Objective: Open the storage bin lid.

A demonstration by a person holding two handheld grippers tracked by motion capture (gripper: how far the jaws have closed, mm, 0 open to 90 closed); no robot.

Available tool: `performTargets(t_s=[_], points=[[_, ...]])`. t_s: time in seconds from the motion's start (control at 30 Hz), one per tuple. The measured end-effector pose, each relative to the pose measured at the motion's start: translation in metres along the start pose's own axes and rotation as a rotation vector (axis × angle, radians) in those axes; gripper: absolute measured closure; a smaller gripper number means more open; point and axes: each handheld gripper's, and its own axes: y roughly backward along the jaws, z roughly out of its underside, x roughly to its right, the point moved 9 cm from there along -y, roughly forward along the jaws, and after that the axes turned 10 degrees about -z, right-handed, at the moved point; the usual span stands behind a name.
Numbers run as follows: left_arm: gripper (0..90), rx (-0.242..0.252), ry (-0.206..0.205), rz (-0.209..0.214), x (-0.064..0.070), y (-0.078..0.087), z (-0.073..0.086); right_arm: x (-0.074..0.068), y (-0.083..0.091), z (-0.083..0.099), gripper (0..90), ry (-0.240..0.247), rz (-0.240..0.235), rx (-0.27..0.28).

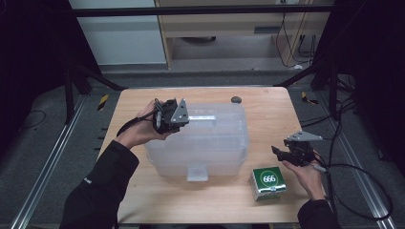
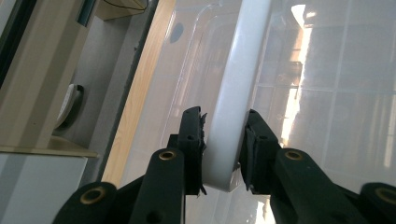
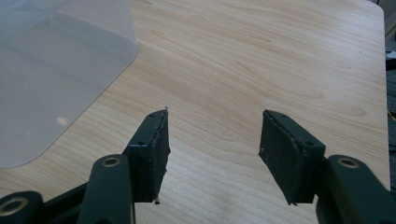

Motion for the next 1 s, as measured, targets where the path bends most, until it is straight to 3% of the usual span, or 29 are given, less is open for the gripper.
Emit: performTargets(t_s=[0.47, 1.0], points=[[72.1, 0.011, 0.022, 0.017, -0.003, -0.001, -0.001, -0.019, 0.006, -0.017, 54.5, 0.021, -0.062, 0.030], [70.4, 0.027, 0.075, -0.014, -0.021, -0.003, -0.007, -0.050, 0.011, -0.037, 66.0, 0.075, -0.144, 0.060]])
